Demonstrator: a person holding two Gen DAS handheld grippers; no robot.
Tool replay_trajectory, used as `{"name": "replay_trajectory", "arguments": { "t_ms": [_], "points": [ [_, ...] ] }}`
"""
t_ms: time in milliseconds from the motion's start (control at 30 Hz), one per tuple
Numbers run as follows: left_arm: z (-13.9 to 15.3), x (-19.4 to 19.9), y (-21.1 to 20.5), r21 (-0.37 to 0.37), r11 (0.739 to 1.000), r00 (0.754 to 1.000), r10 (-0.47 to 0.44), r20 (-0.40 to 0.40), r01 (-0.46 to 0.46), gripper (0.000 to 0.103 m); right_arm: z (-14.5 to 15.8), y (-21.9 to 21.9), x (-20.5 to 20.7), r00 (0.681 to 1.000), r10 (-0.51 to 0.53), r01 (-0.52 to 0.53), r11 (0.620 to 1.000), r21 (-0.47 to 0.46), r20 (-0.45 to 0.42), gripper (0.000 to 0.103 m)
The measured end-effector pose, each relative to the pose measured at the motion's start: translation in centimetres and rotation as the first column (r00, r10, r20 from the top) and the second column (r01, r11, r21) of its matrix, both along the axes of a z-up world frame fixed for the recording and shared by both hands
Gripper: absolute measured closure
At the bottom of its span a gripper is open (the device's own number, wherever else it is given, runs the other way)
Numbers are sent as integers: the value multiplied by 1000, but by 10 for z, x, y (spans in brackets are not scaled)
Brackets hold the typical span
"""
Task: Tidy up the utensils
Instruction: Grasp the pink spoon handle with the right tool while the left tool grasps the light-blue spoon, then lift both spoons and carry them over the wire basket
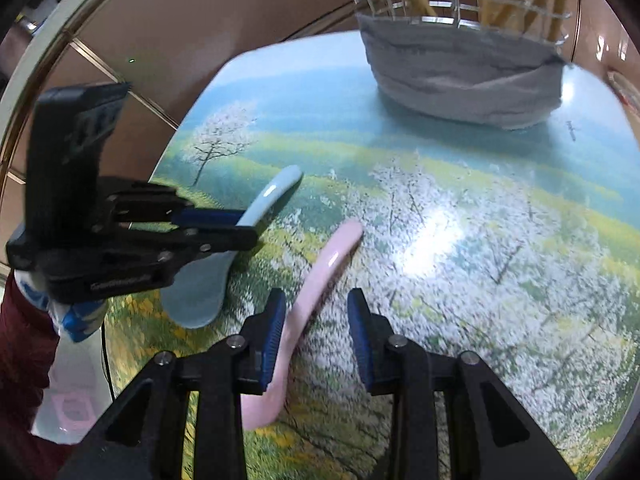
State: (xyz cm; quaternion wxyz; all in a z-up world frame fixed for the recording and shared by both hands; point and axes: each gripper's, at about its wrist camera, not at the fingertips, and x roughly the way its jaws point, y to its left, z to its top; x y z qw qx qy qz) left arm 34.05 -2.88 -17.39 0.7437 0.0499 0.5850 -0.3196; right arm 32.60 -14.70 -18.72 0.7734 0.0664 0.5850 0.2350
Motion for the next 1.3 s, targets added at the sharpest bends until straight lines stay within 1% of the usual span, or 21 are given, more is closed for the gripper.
{"name": "replay_trajectory", "arguments": {
  "t_ms": [167,200,233,267,367,433,467,600,667,767,900,1000,1133,1167,1233,1267,1300],
  "points": [
    [-2,1,11,-16,999,999,43,-13,-43,94,-8,15,18,998,-28,29,1000,13,-56,72],
    [-2,1,13,-18,999,999,49,-11,-49,94,-9,16,19,998,-35,36,999,9,-60,74],
    [-2,0,13,-19,998,999,54,-7,-54,94,-10,17,22,997,-41,42,999,5,-64,79],
    [-3,-1,15,-20,998,998,62,-2,-62,94,-13,19,23,996,-44,44,999,-3,-73,88],
    [0,-7,21,-34,996,996,87,24,-86,94,-17,26,23,997,-43,44,999,16,-65,92],
    [7,-13,27,-55,993,992,109,56,-106,94,-13,28,16,999,-29,31,998,53,-29,94],
    [11,-17,29,-66,991,990,123,71,-119,94,-9,29,11,1000,-23,23,998,54,2,94],
    [30,-35,37,-144,977,977,176,121,-158,95,7,28,-9,995,-30,19,994,106,97,95],
    [39,-44,42,-183,968,970,201,137,-174,95,18,27,-25,986,-41,19,991,134,161,96],
    [50,-60,39,-210,960,958,222,180,-184,96,30,24,-47,971,-56,21,989,149,233,96],
    [68,-80,36,-242,950,941,253,227,-197,96,49,10,-74,952,-75,32,988,148,298,96],
    [82,-90,37,-261,943,931,273,244,-209,96,64,-1,-92,935,-94,48,989,141,341,96],
    [108,-97,48,-276,933,916,306,260,-233,96,94,-19,-110,908,-111,74,992,106,405,96],
    [117,-96,52,-284,927,912,319,259,-243,96,105,-22,-112,898,-117,83,992,98,423,96],
    [134,-92,57,-305,915,902,345,259,-263,96,132,-45,-119,880,-130,100,991,91,457,96],
    [140,-88,58,-315,910,898,355,262,-268,96,143,-48,-118,869,-138,112,990,84,474,96],
    [154,-84,59,-327,905,889,367,274,-272,96,156,-51,-115,856,-149,126,989,81,495,96]
  ]
}}
